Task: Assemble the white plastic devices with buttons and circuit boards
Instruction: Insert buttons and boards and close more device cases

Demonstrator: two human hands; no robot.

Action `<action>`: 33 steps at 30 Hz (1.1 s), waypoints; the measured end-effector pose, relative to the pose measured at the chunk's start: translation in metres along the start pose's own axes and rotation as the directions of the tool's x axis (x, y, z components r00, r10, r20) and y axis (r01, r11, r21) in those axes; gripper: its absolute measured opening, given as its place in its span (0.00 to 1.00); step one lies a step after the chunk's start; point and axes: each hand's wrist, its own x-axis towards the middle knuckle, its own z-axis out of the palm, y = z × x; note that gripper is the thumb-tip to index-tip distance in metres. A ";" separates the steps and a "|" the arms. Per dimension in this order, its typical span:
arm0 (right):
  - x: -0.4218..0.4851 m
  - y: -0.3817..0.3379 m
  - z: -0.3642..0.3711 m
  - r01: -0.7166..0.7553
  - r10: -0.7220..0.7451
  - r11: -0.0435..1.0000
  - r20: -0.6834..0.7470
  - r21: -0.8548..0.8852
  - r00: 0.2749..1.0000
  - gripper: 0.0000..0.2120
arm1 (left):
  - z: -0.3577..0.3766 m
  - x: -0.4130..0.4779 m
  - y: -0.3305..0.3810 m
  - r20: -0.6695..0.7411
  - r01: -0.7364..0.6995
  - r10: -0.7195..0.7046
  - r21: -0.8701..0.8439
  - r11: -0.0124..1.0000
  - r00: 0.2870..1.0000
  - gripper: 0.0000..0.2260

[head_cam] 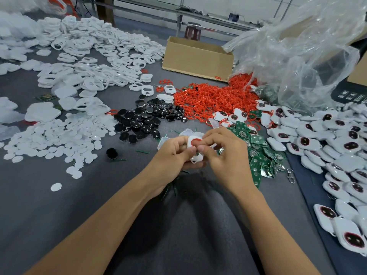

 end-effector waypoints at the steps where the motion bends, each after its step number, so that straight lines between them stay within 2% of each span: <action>1: 0.000 0.000 -0.001 -0.007 0.007 1.000 0.011 -0.023 1.000 0.03 | 0.000 0.000 0.000 -0.004 0.005 -0.005 0.027 1.000 1.000 0.10; 5: -0.005 -0.004 0.003 0.094 -0.084 0.966 0.054 -0.241 0.995 0.05 | 0.004 -0.001 -0.001 -0.060 0.013 -0.008 0.091 0.996 0.998 0.09; 9: -0.006 -0.005 0.007 0.144 -0.110 0.932 0.119 -0.334 0.987 0.08 | 0.003 -0.001 -0.001 -0.116 0.018 -0.004 0.122 0.992 0.993 0.09; 12: -0.006 -0.003 0.004 0.189 -0.155 0.902 0.118 -0.388 0.981 0.06 | 0.001 -0.002 0.001 -0.154 0.045 -0.025 0.129 0.991 0.988 0.09; 15: -0.004 0.003 -0.005 0.105 -0.117 0.943 -0.019 -0.314 0.993 0.04 | -0.005 0.001 0.002 -0.218 0.087 -0.072 0.060 0.994 0.973 0.10; 17: -0.004 0.004 -0.006 0.092 -0.105 0.973 -0.051 -0.213 0.993 0.03 | -0.005 0.000 0.003 -0.190 0.088 -0.087 -0.001 0.996 0.978 0.10; 22: -0.005 -0.002 0.011 0.147 -0.157 0.979 -0.064 -0.140 0.986 0.01 | -0.002 -0.003 0.003 -0.040 0.070 -0.072 -0.038 0.997 0.997 0.10; 25: -0.005 0.000 0.013 0.155 -0.171 0.970 -0.073 -0.188 0.983 0.09 | -0.003 -0.003 0.005 -0.004 0.058 -0.058 -0.087 0.995 0.998 0.10; 28: -0.004 0.002 0.013 0.185 -0.205 0.963 -0.089 -0.197 0.975 0.11 | -0.004 -0.002 0.006 0.004 0.090 -0.090 -0.174 0.981 0.996 0.10; 33: -0.004 0.003 0.014 0.166 -0.173 0.977 -0.037 -0.137 0.984 0.08 | -0.003 0.000 0.005 -0.046 0.137 -0.161 -0.326 0.935 0.986 0.10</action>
